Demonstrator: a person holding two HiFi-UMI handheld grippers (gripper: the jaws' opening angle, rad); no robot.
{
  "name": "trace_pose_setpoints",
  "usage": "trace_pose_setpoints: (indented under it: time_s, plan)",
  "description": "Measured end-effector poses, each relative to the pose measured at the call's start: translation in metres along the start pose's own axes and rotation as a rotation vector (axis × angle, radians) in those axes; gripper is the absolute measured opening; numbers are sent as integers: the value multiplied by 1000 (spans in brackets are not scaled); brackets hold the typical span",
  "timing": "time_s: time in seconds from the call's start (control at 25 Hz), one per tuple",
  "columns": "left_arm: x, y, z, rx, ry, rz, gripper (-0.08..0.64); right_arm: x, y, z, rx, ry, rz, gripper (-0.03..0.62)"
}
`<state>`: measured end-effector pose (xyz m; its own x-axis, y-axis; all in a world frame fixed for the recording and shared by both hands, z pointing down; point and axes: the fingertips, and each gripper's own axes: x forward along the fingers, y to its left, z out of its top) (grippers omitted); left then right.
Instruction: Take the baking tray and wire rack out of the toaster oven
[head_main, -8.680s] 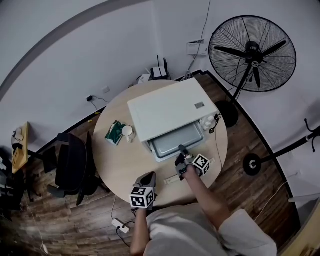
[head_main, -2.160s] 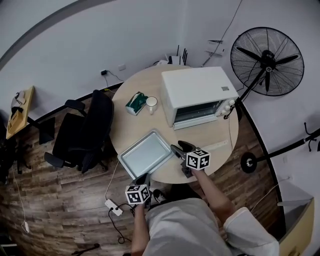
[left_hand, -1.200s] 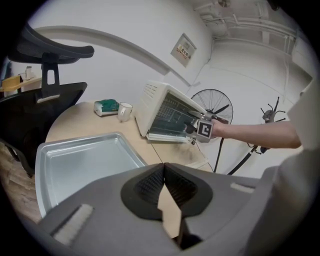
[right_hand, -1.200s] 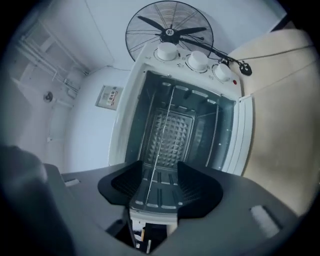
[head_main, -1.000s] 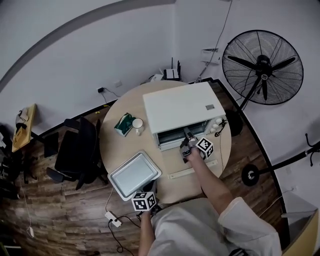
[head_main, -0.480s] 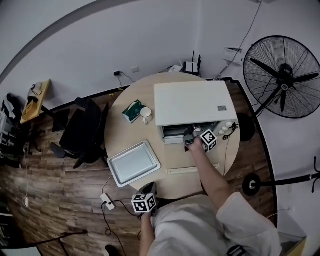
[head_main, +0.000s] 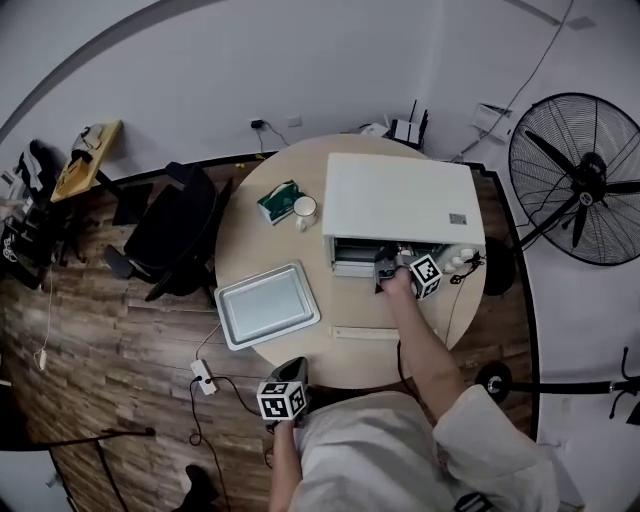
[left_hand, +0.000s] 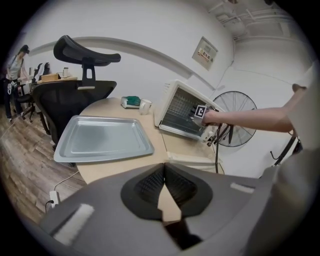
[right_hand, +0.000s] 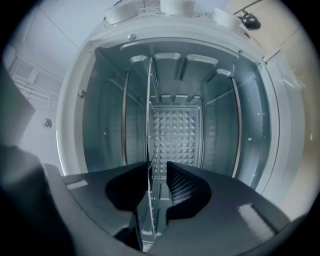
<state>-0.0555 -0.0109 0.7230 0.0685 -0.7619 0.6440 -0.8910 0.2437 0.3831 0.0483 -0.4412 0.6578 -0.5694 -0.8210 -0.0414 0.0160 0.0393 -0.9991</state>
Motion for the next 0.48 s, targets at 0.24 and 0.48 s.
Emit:
trace_pose_setpoints:
  time_s: [0.24, 0.48]
  plan:
    - [-9, 6, -8, -18, -8, 23, 57, 2, 1, -1, 14, -5, 1, 91]
    - [-15, 8, -6, -11, -16, 32, 57, 3, 3, -4, 12, -11, -4, 72]
